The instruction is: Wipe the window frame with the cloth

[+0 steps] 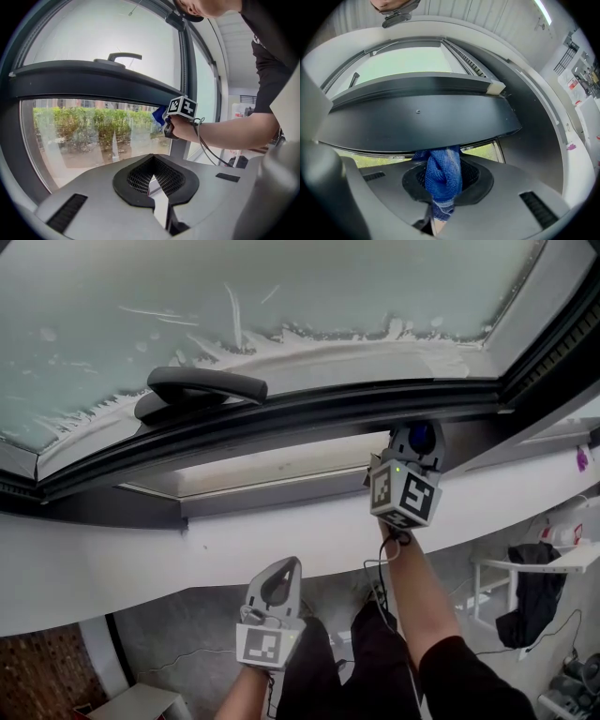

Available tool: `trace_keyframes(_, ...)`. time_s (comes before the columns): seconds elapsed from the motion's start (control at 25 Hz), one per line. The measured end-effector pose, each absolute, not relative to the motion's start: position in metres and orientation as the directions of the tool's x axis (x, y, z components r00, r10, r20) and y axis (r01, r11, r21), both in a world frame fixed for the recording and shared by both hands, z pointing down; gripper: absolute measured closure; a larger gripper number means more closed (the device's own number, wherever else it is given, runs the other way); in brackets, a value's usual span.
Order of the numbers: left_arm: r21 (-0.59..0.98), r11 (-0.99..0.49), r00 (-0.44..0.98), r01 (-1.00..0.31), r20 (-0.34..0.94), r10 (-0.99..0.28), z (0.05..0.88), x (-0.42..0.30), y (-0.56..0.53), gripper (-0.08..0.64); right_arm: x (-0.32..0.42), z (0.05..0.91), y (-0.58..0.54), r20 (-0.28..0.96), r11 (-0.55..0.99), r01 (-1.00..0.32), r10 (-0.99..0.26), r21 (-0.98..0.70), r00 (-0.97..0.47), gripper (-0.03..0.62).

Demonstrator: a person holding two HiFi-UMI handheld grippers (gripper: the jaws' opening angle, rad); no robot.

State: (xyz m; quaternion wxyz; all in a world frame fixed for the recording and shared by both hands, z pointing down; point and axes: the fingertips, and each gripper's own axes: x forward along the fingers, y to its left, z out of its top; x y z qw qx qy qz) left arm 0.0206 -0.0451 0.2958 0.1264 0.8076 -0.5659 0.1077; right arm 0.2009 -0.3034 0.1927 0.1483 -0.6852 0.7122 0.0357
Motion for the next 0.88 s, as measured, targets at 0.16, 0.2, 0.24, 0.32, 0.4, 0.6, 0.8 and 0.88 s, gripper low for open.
trace_keyframes(0.16, 0.082, -0.317, 0.326, -0.945, 0.321, -0.889, 0.297, 0.007, -0.041, 0.555, 0.183, 0.193, -0.299, -0.261, 0.073, -0.988, -0.965, -0.138, -0.035, 0.566)
trace_keyframes(0.2, 0.081, -0.316, 0.325, -0.945, 0.320, -0.890, 0.297, 0.005, -0.040, 0.555, 0.178, 0.193, -0.297, -0.262, 0.077, -0.988, -0.964, -0.133, -0.040, 0.566)
trace_keyframes(0.24, 0.080, -0.315, 0.324, -0.946, 0.318, -0.891, 0.297, 0.002, -0.040, 0.555, 0.174, 0.193, -0.296, -0.263, 0.081, -0.989, -0.964, -0.128, -0.045, 0.566)
trace_keyframes(0.32, 0.081, -0.314, 0.323, -0.946, 0.312, -0.893, 0.296, -0.003, -0.039, 0.555, 0.167, 0.193, -0.294, -0.265, 0.085, -0.989, -0.963, -0.121, -0.051, 0.566)
trace_keyframes(0.4, 0.083, -0.314, 0.324, -0.946, 0.312, -0.893, 0.296, -0.007, -0.037, 0.555, 0.162, 0.193, -0.293, -0.264, 0.085, -0.989, -0.963, -0.120, -0.051, 0.566)
trace_keyframes(0.6, 0.090, -0.316, 0.328, -0.945, 0.311, -0.892, 0.295, -0.016, -0.032, 0.555, 0.154, 0.194, -0.288, -0.250, 0.106, -0.989, -0.965, -0.107, -0.076, 0.566)
trace_keyframes(0.8, 0.097, -0.328, 0.342, -0.940, 0.297, -0.892, 0.286, -0.020, -0.027, 0.555, 0.150, 0.204, -0.268, -0.192, 0.144, -0.985, -0.973, -0.090, -0.125, 0.566)
trace_keyframes(0.88, 0.102, -0.333, 0.348, -0.937, 0.288, -0.892, 0.281, -0.023, -0.023, 0.555, 0.149, 0.210, -0.254, -0.159, 0.147, -0.986, -0.978, -0.075, -0.134, 0.566)
